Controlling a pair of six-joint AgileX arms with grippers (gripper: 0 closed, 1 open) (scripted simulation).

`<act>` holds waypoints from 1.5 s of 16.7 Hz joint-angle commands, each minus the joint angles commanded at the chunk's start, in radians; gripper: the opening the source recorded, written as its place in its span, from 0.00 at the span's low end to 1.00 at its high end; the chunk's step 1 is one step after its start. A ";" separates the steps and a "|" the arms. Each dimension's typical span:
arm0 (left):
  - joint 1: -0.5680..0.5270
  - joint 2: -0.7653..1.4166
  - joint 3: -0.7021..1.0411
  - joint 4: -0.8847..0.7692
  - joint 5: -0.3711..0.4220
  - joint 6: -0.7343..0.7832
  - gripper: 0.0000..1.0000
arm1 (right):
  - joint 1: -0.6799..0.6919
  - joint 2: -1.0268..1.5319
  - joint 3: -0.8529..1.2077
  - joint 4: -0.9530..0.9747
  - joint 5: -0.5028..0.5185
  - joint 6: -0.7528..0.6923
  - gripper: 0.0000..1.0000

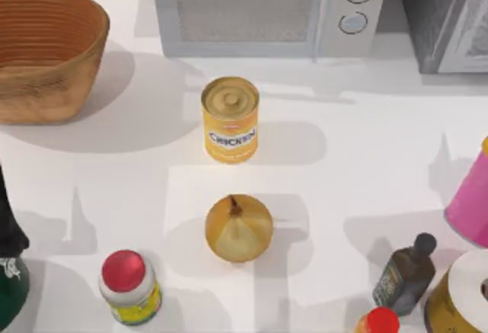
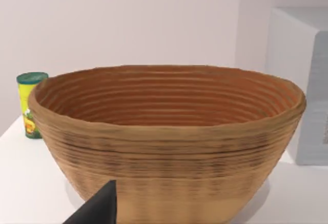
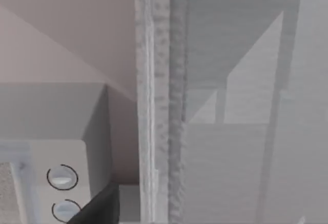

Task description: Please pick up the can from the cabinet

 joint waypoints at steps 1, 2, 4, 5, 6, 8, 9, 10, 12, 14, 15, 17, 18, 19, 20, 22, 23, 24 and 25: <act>0.000 0.000 0.000 0.000 0.000 0.000 1.00 | 0.011 0.072 0.093 -0.023 0.009 0.001 1.00; 0.000 0.000 0.000 0.000 0.000 0.000 1.00 | 0.022 0.144 0.187 -0.046 0.019 0.002 1.00; 0.000 0.000 0.000 0.000 0.000 0.000 1.00 | 0.045 0.288 0.377 -0.092 0.037 0.004 1.00; 0.000 0.000 0.000 0.000 0.000 0.000 1.00 | 0.056 0.358 0.471 -0.114 0.046 0.005 1.00; 0.000 0.000 0.000 0.000 0.000 0.000 1.00 | 0.066 0.425 0.562 -0.136 0.055 0.006 1.00; 0.000 0.000 0.000 0.000 0.000 0.000 1.00 | 0.085 0.552 0.732 -0.177 0.072 0.008 1.00; 0.000 0.000 0.000 0.000 0.000 0.000 1.00 | 0.093 0.609 0.810 -0.195 0.081 0.009 1.00; 0.000 0.000 0.000 0.000 0.000 0.000 1.00 | 0.100 0.661 0.881 -0.212 0.089 0.009 1.00; 0.000 0.000 0.000 0.000 0.000 0.000 1.00 | 0.110 0.749 1.000 -0.241 0.103 0.009 1.00; 0.000 0.000 0.000 0.000 0.000 0.000 1.00 | 0.116 0.811 1.081 -0.261 0.114 0.009 1.00; 0.000 0.000 0.000 0.000 0.000 0.000 1.00 | 0.118 0.830 1.105 -0.268 0.117 0.009 1.00; 0.000 0.000 0.000 0.000 0.000 0.000 1.00 | 0.119 0.844 1.123 -0.272 0.120 0.009 1.00; 0.000 0.000 0.000 0.000 0.000 0.000 1.00 | 0.119 0.844 1.123 -0.272 0.120 0.009 1.00; 0.000 0.000 0.000 0.000 0.000 0.000 1.00 | 0.119 0.844 1.123 -0.272 0.120 0.009 1.00; 0.000 0.000 0.000 0.000 0.000 0.000 1.00 | 0.119 0.844 1.123 -0.272 0.120 0.009 1.00; 0.000 0.000 0.000 0.000 0.000 0.000 1.00 | 0.117 0.843 1.123 -0.268 0.122 0.009 1.00; 0.000 0.000 0.000 0.000 0.000 0.000 1.00 | 0.123 0.857 1.131 -0.258 0.131 0.009 1.00; 0.000 0.000 0.000 0.000 0.000 0.000 1.00 | 0.135 0.882 1.144 -0.243 0.145 0.009 1.00; 0.000 0.000 0.000 0.000 0.000 0.000 1.00 | 0.152 0.917 1.158 -0.225 0.161 0.009 1.00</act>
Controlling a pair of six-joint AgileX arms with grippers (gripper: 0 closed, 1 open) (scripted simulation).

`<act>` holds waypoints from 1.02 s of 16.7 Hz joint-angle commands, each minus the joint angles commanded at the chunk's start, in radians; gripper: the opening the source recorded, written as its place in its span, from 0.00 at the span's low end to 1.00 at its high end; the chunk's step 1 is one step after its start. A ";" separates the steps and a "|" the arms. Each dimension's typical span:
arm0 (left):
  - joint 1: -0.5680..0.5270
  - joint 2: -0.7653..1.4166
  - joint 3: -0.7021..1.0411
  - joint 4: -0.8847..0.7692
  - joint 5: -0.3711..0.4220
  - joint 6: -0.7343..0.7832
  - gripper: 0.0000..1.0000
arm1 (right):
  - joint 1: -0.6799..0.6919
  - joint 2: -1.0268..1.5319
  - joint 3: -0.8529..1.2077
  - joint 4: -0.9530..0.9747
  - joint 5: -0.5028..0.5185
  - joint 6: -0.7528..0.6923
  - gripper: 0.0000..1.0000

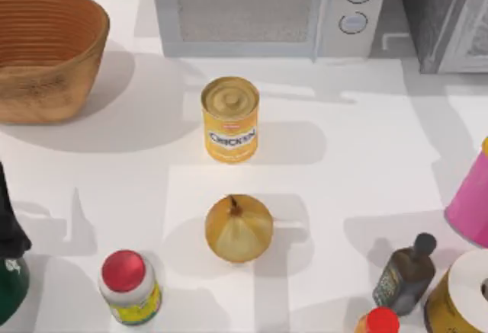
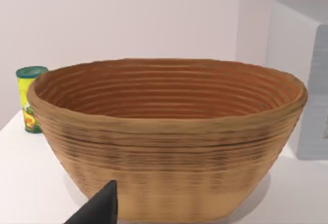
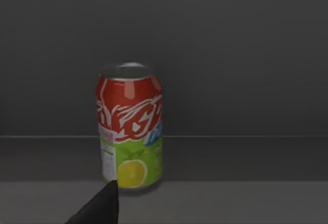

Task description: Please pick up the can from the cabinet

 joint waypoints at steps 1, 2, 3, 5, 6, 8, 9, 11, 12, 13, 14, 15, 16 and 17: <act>0.000 0.000 0.000 0.000 0.000 0.000 1.00 | 0.019 0.042 0.016 0.021 0.018 -0.001 1.00; 0.000 0.000 0.000 0.000 0.000 0.000 1.00 | 0.038 0.087 0.032 0.045 0.038 -0.001 1.00; 0.000 0.000 0.000 0.000 0.000 0.000 1.00 | 0.058 0.129 0.048 0.070 0.058 -0.002 1.00; 0.000 0.000 0.000 0.000 0.000 0.000 1.00 | 0.089 0.190 0.072 0.111 0.092 -0.003 1.00; 0.000 0.000 0.000 0.000 0.000 0.000 1.00 | 0.098 0.205 0.079 0.123 0.102 -0.004 1.00; 0.000 0.000 0.000 0.000 0.000 0.000 1.00 | 0.101 0.210 0.081 0.126 0.104 -0.004 1.00; 0.000 0.000 0.000 0.000 0.000 0.000 1.00 | 0.101 0.210 0.081 0.126 0.104 -0.004 1.00; 0.000 0.000 0.000 0.000 0.000 0.000 1.00 | 0.096 0.209 0.077 0.124 0.101 -0.003 1.00; 0.000 0.000 0.000 0.000 0.000 0.000 1.00 | 0.095 0.218 0.089 0.123 0.099 -0.004 1.00; 0.000 0.000 0.000 0.000 0.000 0.000 1.00 | 0.092 0.233 0.110 0.121 0.095 -0.004 1.00; 0.000 0.000 0.000 0.000 0.000 0.000 1.00 | 0.088 0.255 0.136 0.117 0.092 -0.004 1.00; 0.000 0.000 0.000 0.000 0.000 0.000 1.00 | 0.084 0.281 0.167 0.112 0.089 -0.004 1.00; 0.000 0.000 0.000 0.000 0.000 0.000 1.00 | 0.080 0.309 0.200 0.106 0.084 -0.004 1.00; 0.000 0.000 0.000 0.000 0.000 0.000 1.00 | 0.074 0.338 0.234 0.101 0.079 -0.004 1.00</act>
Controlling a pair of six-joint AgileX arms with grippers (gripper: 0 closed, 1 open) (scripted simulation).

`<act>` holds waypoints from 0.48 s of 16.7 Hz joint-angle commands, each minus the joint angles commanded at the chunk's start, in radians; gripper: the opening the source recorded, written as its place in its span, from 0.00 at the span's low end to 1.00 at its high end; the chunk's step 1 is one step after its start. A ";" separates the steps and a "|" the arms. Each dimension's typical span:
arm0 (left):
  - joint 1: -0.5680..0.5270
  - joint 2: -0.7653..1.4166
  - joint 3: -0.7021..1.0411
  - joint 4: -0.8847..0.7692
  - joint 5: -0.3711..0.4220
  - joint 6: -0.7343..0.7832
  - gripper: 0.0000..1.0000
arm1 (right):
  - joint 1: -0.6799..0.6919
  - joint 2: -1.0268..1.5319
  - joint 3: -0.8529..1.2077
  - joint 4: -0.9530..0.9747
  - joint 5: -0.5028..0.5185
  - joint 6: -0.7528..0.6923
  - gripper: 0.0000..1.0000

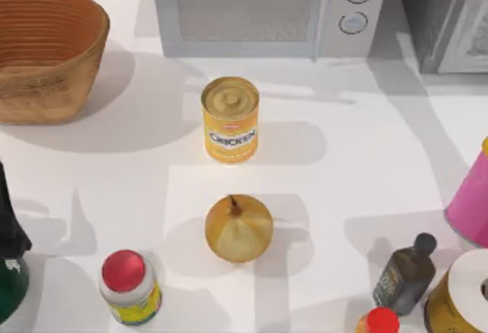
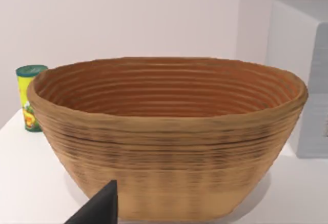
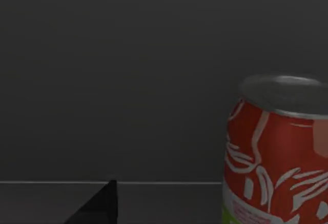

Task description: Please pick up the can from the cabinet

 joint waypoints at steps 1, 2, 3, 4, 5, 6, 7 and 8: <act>0.000 0.000 0.000 0.000 0.000 0.000 1.00 | -0.006 0.028 0.034 -0.005 -0.006 0.000 1.00; 0.000 0.000 0.000 0.000 0.000 0.000 1.00 | -0.013 0.054 0.065 -0.011 -0.012 0.000 1.00; 0.000 0.000 0.000 0.000 0.000 0.000 1.00 | -0.018 0.077 0.092 -0.015 -0.017 0.000 1.00; 0.000 0.000 0.000 0.000 0.000 0.000 1.00 | -0.022 0.095 0.115 -0.019 -0.021 0.000 1.00; 0.000 0.000 0.000 0.000 0.000 0.000 1.00 | -0.025 0.108 0.130 -0.021 -0.023 0.000 1.00; 0.000 0.000 0.000 0.000 0.000 0.000 1.00 | -0.026 0.114 0.137 -0.022 -0.024 0.000 1.00; 0.000 0.000 0.000 0.000 0.000 0.000 1.00 | -0.026 0.114 0.137 -0.022 -0.024 0.000 1.00; 0.000 0.000 0.000 0.000 0.000 0.000 1.00 | -0.026 0.114 0.137 -0.022 -0.024 0.000 1.00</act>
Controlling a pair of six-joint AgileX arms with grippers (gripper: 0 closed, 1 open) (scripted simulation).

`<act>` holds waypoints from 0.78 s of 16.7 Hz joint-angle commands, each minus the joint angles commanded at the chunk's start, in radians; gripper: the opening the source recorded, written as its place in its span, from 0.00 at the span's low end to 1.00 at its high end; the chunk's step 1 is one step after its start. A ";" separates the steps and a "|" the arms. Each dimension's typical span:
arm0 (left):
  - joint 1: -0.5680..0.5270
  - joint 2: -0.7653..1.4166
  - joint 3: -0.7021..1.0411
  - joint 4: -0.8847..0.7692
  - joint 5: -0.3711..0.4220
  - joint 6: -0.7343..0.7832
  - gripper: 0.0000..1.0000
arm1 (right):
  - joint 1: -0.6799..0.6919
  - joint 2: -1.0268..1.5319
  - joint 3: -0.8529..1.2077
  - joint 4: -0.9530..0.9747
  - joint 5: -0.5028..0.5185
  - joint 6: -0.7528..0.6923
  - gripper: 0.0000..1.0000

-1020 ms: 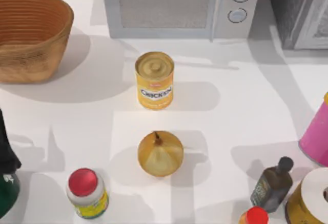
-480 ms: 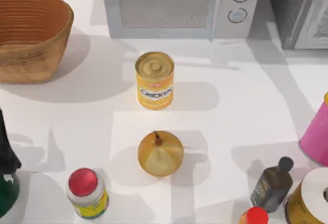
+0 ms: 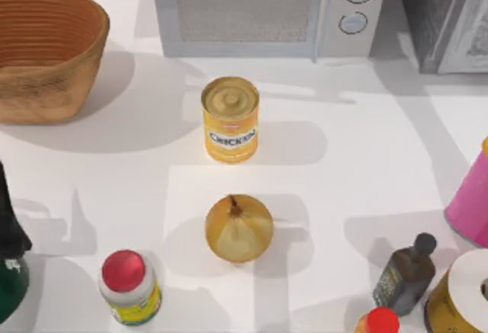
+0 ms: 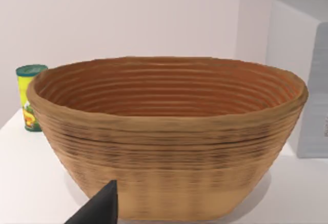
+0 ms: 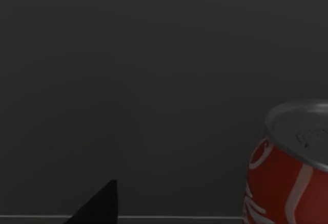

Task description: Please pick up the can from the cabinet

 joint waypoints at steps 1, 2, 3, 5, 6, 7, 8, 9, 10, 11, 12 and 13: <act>0.000 0.000 0.000 0.000 0.000 0.000 1.00 | 0.000 0.000 0.000 0.000 0.000 0.000 1.00; 0.000 0.000 0.000 0.000 0.000 0.000 1.00 | 0.000 0.000 0.000 0.000 0.000 0.000 0.92; 0.000 0.000 0.000 0.000 0.000 0.000 1.00 | 0.000 0.000 0.000 0.000 0.000 0.000 0.85; 0.000 0.000 0.000 0.000 0.000 0.000 1.00 | 0.000 0.000 0.000 0.000 0.000 0.000 0.70; 0.000 0.000 0.000 0.000 0.000 0.000 1.00 | 0.000 0.000 0.000 0.000 0.000 0.000 0.62; 0.000 0.000 0.000 0.000 0.000 0.000 1.00 | 0.000 0.000 0.000 0.000 0.000 0.000 0.55; 0.000 0.000 0.000 0.000 0.000 0.000 1.00 | 0.000 0.000 0.000 0.000 0.000 0.000 0.47; 0.000 0.000 0.000 0.000 0.000 0.000 1.00 | 0.000 0.000 0.000 0.000 0.000 0.000 0.40; 0.000 0.000 0.000 0.000 0.000 0.000 1.00 | 0.000 0.000 0.000 0.000 0.000 0.000 0.32; 0.000 0.000 0.000 0.000 0.000 0.000 1.00 | 0.000 0.000 0.000 0.000 0.000 0.000 0.25; 0.000 0.000 0.000 0.000 0.000 0.000 1.00 | 0.000 0.000 0.000 0.000 0.000 0.000 0.17; 0.000 0.000 0.000 0.000 0.000 0.000 1.00 | 0.000 0.000 0.000 0.000 0.000 0.000 0.10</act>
